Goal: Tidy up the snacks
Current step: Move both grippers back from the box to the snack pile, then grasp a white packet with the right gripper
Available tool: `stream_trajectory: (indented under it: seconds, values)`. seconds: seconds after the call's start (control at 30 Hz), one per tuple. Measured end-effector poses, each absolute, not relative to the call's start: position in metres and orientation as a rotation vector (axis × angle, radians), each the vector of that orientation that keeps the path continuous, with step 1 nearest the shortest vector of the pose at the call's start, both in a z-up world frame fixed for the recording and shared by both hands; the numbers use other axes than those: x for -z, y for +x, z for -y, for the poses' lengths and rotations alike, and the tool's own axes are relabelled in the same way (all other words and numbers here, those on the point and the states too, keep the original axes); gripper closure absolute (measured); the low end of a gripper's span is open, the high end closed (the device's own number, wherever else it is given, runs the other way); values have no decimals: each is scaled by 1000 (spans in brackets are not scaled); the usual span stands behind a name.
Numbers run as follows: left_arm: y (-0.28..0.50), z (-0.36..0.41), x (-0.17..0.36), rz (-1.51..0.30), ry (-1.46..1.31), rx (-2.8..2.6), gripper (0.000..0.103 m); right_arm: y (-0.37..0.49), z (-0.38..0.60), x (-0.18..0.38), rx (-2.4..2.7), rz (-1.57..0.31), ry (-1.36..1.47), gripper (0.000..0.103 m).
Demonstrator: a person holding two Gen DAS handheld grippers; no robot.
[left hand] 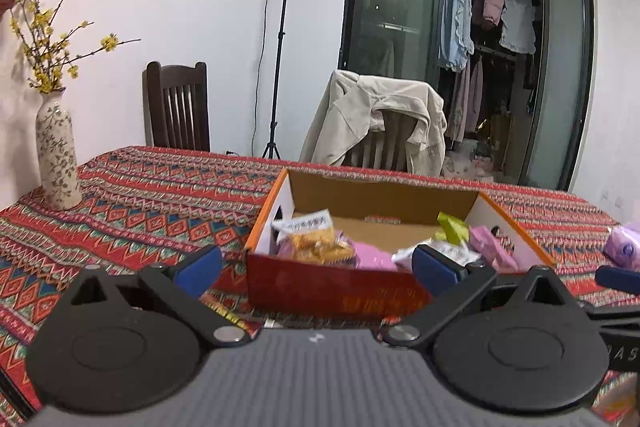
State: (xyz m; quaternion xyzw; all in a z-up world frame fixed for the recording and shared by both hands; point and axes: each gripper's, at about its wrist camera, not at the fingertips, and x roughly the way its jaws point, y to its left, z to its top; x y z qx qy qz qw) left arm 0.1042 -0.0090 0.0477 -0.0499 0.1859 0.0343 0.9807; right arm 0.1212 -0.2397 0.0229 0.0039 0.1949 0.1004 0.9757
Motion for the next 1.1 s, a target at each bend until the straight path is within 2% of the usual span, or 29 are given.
stream_trajectory:
  seconds: [0.47,1.1]
  values:
    - [75,-15,-16,-434,-111,-104,0,96,233,4,-219,-471,-23,0]
    - [79,-34,7,-459,-196,-70,0,112,217,17,-221,-559,-65,0]
